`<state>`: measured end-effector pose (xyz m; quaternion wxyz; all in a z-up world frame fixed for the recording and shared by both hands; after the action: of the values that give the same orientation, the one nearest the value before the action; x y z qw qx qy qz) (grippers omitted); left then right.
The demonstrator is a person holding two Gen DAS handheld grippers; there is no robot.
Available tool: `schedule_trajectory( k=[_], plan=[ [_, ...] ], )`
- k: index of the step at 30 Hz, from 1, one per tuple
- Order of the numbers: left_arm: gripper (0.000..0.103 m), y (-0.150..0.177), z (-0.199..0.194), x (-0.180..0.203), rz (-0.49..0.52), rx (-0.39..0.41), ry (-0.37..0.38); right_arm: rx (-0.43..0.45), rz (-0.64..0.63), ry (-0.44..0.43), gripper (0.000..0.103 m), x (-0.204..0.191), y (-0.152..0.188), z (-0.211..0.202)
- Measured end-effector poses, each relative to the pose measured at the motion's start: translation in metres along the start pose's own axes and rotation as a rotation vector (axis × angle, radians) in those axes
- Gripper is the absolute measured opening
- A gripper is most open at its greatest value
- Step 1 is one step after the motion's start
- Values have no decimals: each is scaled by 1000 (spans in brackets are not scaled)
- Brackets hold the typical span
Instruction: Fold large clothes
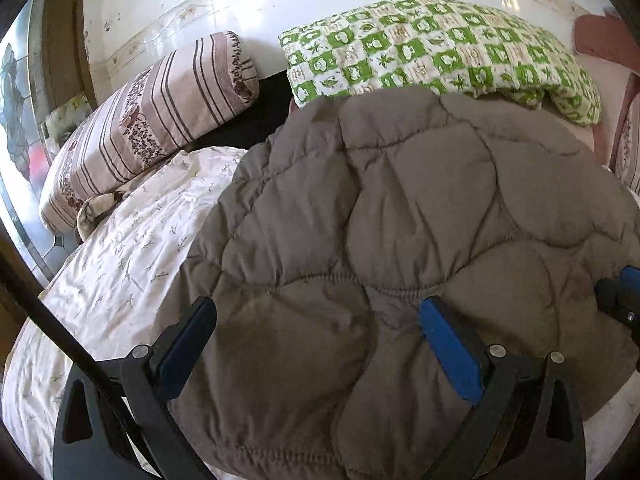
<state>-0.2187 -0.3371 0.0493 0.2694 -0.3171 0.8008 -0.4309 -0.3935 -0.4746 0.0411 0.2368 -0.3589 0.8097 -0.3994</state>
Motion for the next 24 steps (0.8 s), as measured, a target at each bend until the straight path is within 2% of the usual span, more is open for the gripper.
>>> schedule_trajectory(
  k=[24],
  plan=[
    [102, 7, 8, 4, 2, -14, 4, -45, -8, 12, 70, 1, 12, 14]
  ],
)
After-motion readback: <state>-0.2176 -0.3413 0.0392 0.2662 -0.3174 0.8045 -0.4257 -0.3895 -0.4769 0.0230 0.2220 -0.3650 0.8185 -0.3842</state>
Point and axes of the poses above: each gripper's, at about its wrist camera, not at the fingertips, and z roughly the way its jaws point, x to its right, y to its underside, the point moved 3 cm from there along z, roughly the way its jaws point, and after that the axes turned 7 degrees about x, right-handed, at the moved point
